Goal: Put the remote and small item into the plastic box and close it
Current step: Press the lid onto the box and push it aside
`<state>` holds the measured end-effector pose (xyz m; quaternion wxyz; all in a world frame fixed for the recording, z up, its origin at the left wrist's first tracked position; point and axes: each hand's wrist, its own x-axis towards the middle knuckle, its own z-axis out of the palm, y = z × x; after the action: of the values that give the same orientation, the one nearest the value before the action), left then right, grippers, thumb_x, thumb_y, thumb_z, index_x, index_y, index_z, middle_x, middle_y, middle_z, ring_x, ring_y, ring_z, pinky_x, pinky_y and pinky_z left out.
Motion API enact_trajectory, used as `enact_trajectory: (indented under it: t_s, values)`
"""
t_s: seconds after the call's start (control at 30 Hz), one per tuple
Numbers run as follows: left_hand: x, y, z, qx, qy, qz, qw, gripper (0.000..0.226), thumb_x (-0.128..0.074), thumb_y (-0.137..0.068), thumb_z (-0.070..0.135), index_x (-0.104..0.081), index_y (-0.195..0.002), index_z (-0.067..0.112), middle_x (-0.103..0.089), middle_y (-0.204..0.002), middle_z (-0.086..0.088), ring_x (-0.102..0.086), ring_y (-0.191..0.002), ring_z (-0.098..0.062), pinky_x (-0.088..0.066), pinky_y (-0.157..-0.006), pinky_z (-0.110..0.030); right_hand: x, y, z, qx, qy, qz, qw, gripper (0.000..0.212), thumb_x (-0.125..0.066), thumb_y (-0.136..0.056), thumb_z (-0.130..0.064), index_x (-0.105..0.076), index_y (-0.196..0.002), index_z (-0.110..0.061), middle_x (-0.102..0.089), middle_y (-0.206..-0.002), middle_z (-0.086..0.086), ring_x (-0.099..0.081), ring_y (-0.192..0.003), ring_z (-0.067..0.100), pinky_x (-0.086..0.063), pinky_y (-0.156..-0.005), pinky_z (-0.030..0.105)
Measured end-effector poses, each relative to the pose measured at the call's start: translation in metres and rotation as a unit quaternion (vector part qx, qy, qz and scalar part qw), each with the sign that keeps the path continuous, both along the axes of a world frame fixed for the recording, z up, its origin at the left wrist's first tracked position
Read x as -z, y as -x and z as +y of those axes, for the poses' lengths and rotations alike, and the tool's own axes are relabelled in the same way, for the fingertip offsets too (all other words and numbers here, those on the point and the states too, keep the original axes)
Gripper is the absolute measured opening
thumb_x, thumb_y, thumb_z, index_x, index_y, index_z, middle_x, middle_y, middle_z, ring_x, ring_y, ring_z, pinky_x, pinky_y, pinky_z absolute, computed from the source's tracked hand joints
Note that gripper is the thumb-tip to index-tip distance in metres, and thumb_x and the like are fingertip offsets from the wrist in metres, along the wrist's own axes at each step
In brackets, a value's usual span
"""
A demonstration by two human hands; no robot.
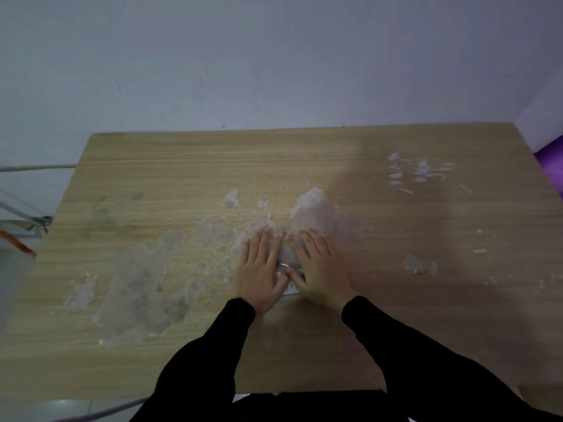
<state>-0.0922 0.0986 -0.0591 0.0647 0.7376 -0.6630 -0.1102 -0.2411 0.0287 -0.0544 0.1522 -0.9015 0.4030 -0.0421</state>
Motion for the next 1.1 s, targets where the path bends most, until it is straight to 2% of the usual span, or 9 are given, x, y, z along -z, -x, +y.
enact_trajectory:
  t_s: [0.13,0.23,0.37,0.5,0.73,0.8,0.9,1.0,1.1]
  values:
    - [0.0,-0.004,-0.001,-0.002,0.006,0.053,0.999,0.072,-0.027,-0.086,0.056,-0.015,-0.147,0.021,-0.02,-0.158,-0.012,-0.011,-0.147,-0.026,-0.011,-0.12,-0.044,-0.002,-0.002,-0.013,-0.018,0.01,-0.002,1.0,0.058,-0.044,-0.085,-0.052,-0.042,-0.135,-0.023,-0.052,-0.13,0.009,-0.042,-0.123,0.031,-0.029,-0.104,0.046]
    - [-0.001,-0.007,-0.002,-0.004,0.021,0.091,0.996,0.072,-0.032,-0.084,0.055,-0.02,-0.146,0.022,-0.023,-0.157,-0.011,-0.014,-0.146,-0.026,-0.018,-0.119,-0.047,0.003,-0.001,-0.012,-0.017,0.022,0.023,0.999,0.062,-0.035,-0.088,-0.055,-0.034,-0.142,-0.025,-0.044,-0.143,0.01,-0.034,-0.134,0.03,-0.022,-0.111,0.049]
    - [0.0,-0.006,-0.003,-0.004,0.007,0.085,0.996,0.072,-0.028,-0.084,0.054,-0.014,-0.148,0.022,-0.015,-0.159,-0.01,-0.006,-0.148,-0.024,-0.011,-0.121,-0.045,0.006,-0.002,-0.011,-0.01,0.011,0.028,0.999,0.064,-0.031,-0.088,-0.058,-0.026,-0.145,-0.028,-0.036,-0.151,0.008,-0.023,-0.142,0.028,-0.018,-0.114,0.051]
    - [0.004,0.001,-0.005,-0.006,-0.018,0.003,1.0,0.068,-0.018,-0.089,0.05,-0.004,-0.148,0.018,-0.008,-0.159,-0.016,-0.005,-0.147,-0.03,-0.001,-0.119,-0.044,0.009,-0.004,-0.011,0.006,-0.008,0.035,0.999,0.063,-0.025,-0.09,-0.059,-0.015,-0.146,-0.032,-0.026,-0.156,0.006,-0.016,-0.145,0.025,-0.022,-0.113,0.051]
    - [0.003,-0.003,-0.004,0.0,0.023,0.037,0.999,0.063,-0.028,-0.09,0.044,-0.017,-0.147,0.019,-0.02,-0.158,-0.013,-0.01,-0.147,-0.027,-0.002,-0.119,-0.04,0.005,-0.003,-0.01,0.002,0.004,0.034,0.999,0.061,-0.032,-0.092,-0.055,-0.019,-0.146,-0.03,-0.03,-0.154,0.005,-0.019,-0.143,0.024,-0.025,-0.11,0.05]
    - [-0.001,0.001,-0.001,-0.005,0.031,0.011,0.999,0.06,-0.029,-0.092,0.04,-0.022,-0.146,0.015,-0.022,-0.156,-0.016,-0.01,-0.147,-0.029,-0.007,-0.119,-0.045,0.003,-0.002,-0.01,0.0,0.002,0.023,1.0,0.06,-0.034,-0.091,-0.055,-0.022,-0.145,-0.03,-0.032,-0.153,0.005,-0.021,-0.142,0.025,-0.025,-0.11,0.049]
    - [-0.009,0.013,0.011,-0.017,0.047,-0.026,0.998,0.049,-0.035,-0.09,0.035,-0.043,-0.132,0.011,-0.043,-0.146,-0.019,-0.032,-0.14,-0.034,-0.028,-0.113,-0.051,0.0,-0.002,-0.009,-0.012,0.0,0.019,1.0,0.06,-0.035,-0.092,-0.055,-0.026,-0.145,-0.028,-0.033,-0.152,0.008,-0.023,-0.141,0.027,-0.024,-0.11,0.049]
    - [-0.011,0.021,0.029,0.008,0.08,-0.005,0.997,0.037,-0.042,-0.09,0.038,-0.048,-0.12,0.016,-0.055,-0.133,-0.014,-0.045,-0.13,-0.031,-0.04,-0.104,-0.046,-0.007,0.001,-0.007,0.004,-0.013,-0.008,1.0,0.059,-0.044,-0.093,-0.047,-0.033,-0.143,-0.018,-0.031,-0.153,0.013,-0.024,-0.142,0.029,-0.021,-0.111,0.052]
    - [-0.007,0.022,0.045,0.057,0.08,0.003,0.995,0.037,-0.047,-0.09,0.039,-0.05,-0.119,0.016,-0.058,-0.125,-0.011,-0.052,-0.121,-0.031,-0.043,-0.098,-0.041,-0.014,0.012,0.002,0.009,0.057,-0.049,0.997,0.046,-0.064,-0.084,-0.027,-0.055,-0.125,-0.008,-0.05,-0.139,0.019,-0.046,-0.129,0.036,-0.034,-0.102,0.06]
